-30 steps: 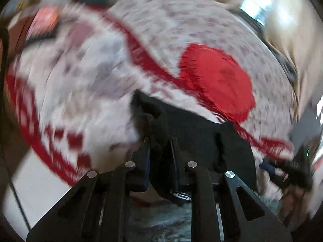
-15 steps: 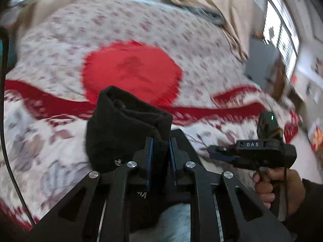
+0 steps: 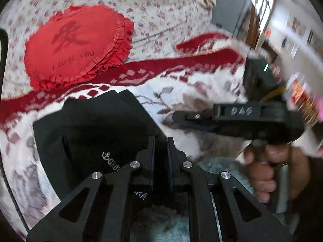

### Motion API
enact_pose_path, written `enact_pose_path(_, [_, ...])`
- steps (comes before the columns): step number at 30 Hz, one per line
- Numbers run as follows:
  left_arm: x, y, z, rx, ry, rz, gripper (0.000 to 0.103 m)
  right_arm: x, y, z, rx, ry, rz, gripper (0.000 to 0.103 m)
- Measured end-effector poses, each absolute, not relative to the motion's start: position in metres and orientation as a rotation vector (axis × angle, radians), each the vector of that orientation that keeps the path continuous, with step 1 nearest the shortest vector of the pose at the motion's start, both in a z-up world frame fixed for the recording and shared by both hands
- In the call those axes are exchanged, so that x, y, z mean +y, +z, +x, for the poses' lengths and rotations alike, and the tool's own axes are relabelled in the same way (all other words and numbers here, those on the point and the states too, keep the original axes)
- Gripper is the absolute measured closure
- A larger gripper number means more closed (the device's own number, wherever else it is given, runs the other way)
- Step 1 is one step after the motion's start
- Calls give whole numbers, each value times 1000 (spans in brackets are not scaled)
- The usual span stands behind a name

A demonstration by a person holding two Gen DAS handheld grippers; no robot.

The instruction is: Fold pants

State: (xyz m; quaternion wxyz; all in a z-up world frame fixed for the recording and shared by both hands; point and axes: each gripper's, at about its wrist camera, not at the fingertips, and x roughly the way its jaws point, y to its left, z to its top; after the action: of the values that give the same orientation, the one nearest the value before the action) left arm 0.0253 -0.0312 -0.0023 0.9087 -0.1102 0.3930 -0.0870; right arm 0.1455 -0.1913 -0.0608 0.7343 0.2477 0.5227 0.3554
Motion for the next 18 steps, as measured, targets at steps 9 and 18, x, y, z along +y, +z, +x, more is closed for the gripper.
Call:
enact_pose_path(9, [-19,-16,29,899,-144,-369,58,-148,-60,168,1245,1046,436,71])
enact_pose_path(18, [-27,-16,4,868,-193,-445,49,-119,-74,204,1323,1146,401,59])
